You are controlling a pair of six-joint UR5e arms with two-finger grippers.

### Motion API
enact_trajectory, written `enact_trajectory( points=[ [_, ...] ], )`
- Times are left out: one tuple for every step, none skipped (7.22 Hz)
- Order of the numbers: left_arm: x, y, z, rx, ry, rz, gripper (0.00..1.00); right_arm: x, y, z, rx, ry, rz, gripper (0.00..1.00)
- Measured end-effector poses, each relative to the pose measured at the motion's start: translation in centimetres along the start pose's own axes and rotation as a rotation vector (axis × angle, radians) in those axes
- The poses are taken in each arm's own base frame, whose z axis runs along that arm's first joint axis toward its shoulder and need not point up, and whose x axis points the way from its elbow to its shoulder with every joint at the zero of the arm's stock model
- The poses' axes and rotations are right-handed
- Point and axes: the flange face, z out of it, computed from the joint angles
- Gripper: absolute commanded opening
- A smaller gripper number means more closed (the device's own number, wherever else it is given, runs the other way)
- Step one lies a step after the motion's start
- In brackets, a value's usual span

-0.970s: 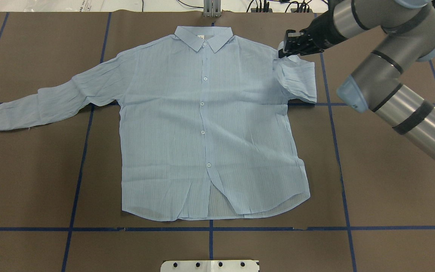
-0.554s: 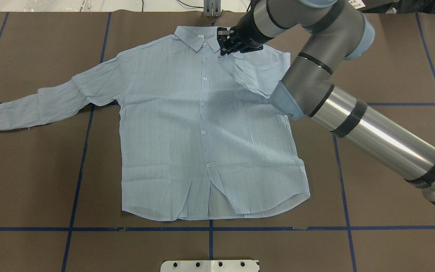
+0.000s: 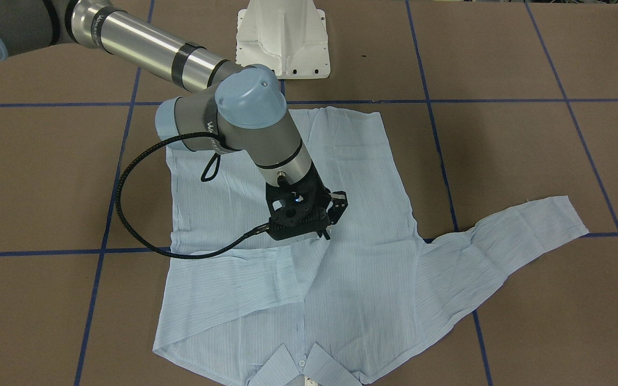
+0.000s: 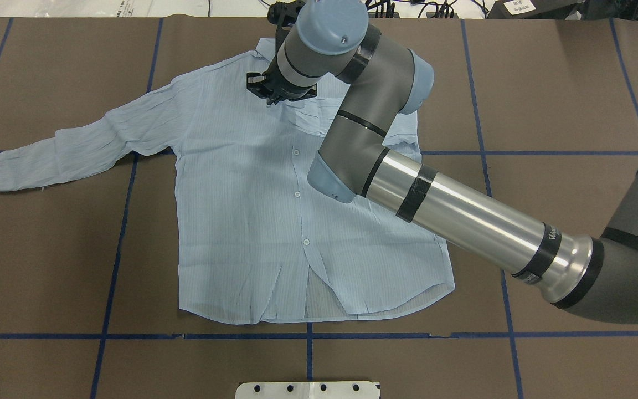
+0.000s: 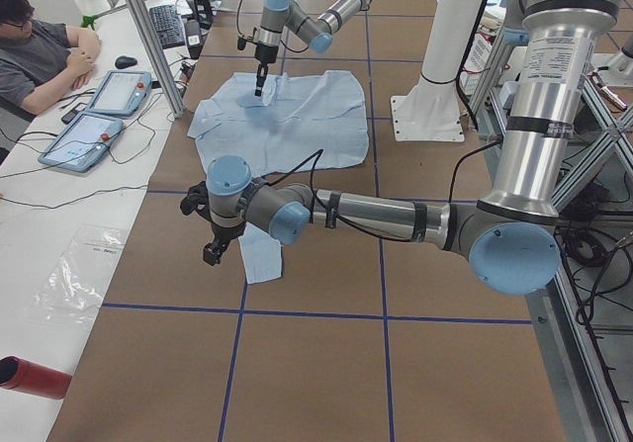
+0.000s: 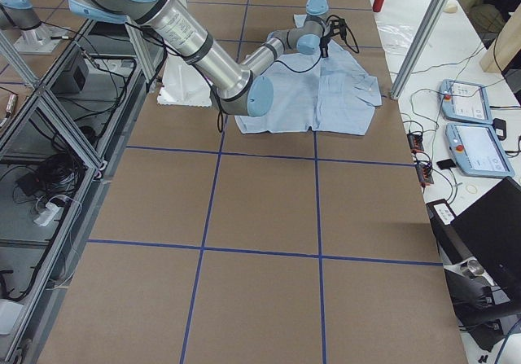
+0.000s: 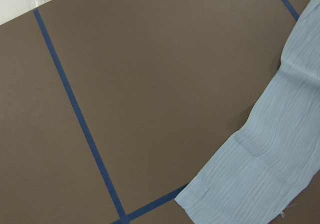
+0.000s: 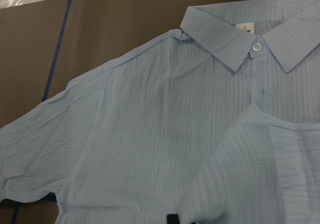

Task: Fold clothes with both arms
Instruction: 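Grasp the sleeve cuff with the right gripper and fold it across the shirt body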

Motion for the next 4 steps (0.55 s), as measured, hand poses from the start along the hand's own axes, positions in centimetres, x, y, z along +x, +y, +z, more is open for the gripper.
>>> enact_trajectory(
  points=[
    [0.0, -0.1, 0.0, 0.001, 0.000, 0.000, 1.00, -1.5, 1.3, 1.8, -0.002, 0.019, -0.010, 1.00],
    [0.0, -0.2, 0.0, 0.001, 0.000, -0.001, 1.00, -4.4, 2.2, 3.1, 0.008, 0.032, -0.027, 1.00],
    [-0.1, -0.3, 0.1, 0.000, 0.000, -0.004, 1.00, -7.3, 2.9, 3.4, 0.029, 0.036, -0.041, 1.00],
    [-0.2, -0.5, 0.2, 0.001, 0.001, -0.004, 1.00, -8.9, 3.2, 3.5, 0.041, 0.037, -0.049, 1.00]
  ],
)
